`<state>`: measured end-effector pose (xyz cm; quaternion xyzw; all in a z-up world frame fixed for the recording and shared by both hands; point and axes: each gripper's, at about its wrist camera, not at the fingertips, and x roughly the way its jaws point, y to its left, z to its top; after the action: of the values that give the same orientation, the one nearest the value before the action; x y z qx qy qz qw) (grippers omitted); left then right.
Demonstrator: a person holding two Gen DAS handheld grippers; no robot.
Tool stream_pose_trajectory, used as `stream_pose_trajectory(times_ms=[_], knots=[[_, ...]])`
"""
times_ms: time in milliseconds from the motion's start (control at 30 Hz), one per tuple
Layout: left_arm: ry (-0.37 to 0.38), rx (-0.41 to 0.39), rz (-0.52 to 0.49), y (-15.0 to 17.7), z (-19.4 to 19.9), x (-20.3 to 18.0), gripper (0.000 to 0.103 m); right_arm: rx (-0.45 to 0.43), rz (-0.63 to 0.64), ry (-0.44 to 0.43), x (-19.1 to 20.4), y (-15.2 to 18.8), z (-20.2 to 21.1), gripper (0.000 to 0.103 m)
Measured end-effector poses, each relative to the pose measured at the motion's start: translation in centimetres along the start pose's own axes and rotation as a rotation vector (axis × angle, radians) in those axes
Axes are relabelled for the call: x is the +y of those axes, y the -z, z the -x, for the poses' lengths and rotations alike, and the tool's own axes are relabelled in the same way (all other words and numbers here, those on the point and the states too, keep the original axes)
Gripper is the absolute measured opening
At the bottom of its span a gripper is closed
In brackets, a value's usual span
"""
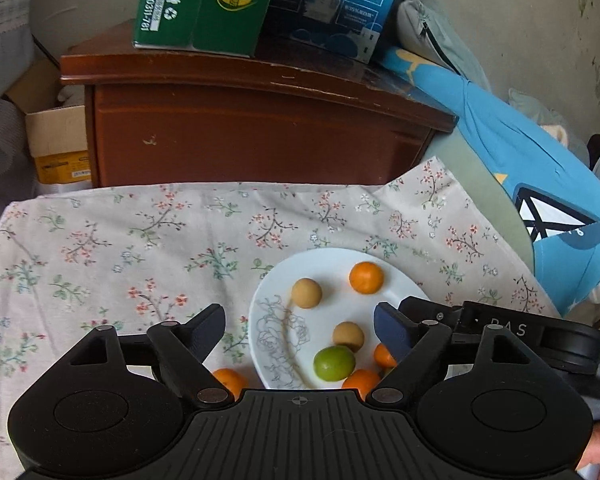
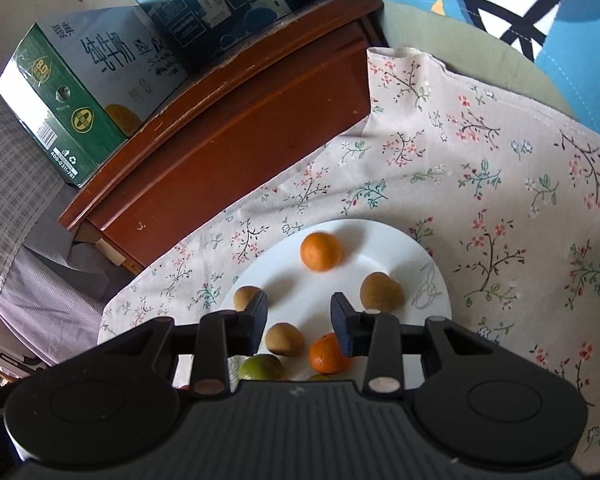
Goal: Organize fruits
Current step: 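Carry the kiwi and tangerine onto the white plate and open both tools, then move both open tools back over the remaining fruit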
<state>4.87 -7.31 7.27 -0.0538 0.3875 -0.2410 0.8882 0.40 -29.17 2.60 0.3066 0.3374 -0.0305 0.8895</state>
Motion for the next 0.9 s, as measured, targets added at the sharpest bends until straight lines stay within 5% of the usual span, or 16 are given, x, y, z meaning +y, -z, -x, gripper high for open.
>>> stream_pose_trajectory(times_ms=[900], knots=[[-0.148,0.056,0.033,1.2,4.2,5.5,0.093,0.156,0.264,-0.147,5.7,5.7,1.4,0.041]])
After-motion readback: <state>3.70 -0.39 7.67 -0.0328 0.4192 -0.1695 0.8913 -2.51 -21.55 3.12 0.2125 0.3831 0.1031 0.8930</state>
